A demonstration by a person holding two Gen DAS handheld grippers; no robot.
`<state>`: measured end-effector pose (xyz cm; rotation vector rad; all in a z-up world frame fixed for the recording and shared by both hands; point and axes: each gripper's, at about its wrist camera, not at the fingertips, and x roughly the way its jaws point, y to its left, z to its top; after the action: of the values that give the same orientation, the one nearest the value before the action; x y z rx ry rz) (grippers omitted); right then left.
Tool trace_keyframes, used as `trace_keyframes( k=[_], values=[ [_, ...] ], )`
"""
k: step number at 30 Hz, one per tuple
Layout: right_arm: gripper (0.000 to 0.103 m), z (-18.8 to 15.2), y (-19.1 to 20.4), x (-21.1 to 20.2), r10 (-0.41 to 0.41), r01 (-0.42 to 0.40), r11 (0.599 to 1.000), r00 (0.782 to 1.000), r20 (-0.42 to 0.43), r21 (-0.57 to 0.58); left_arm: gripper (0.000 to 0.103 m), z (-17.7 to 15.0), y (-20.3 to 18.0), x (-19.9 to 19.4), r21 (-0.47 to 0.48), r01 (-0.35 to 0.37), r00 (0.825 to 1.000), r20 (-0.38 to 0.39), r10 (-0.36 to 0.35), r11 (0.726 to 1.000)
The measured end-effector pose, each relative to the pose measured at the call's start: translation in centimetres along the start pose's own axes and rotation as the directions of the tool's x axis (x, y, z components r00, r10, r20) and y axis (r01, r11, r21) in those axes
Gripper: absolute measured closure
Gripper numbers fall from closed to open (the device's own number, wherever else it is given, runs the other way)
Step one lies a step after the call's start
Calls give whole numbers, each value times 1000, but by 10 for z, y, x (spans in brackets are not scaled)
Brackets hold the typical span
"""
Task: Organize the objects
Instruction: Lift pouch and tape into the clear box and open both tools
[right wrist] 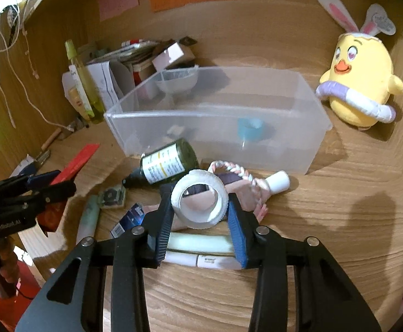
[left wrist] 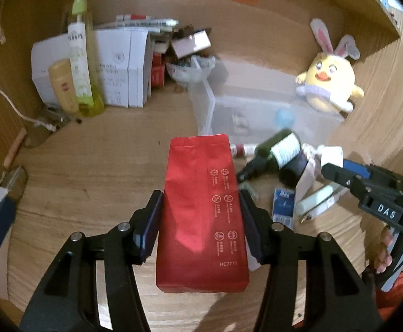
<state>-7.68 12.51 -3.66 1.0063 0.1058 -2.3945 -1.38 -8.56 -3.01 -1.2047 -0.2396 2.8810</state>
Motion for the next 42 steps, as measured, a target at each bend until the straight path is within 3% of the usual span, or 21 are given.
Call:
trace_keyframes(
  k=[18, 32, 42],
  values=[
    [68, 39, -17, -35, -34, 28, 999, 987, 155, 43, 49, 63, -21, -21, -25, 81, 982, 173, -75, 996],
    [68, 74, -39, -41, -68, 61, 997, 971, 228, 36, 49, 110, -46, -10, 43, 51, 975, 215, -59, 998],
    [68, 95, -59, -15, -93, 89, 996, 978, 188, 25, 49, 135, -50, 24, 35, 27, 983, 183, -33, 999]
  ],
)
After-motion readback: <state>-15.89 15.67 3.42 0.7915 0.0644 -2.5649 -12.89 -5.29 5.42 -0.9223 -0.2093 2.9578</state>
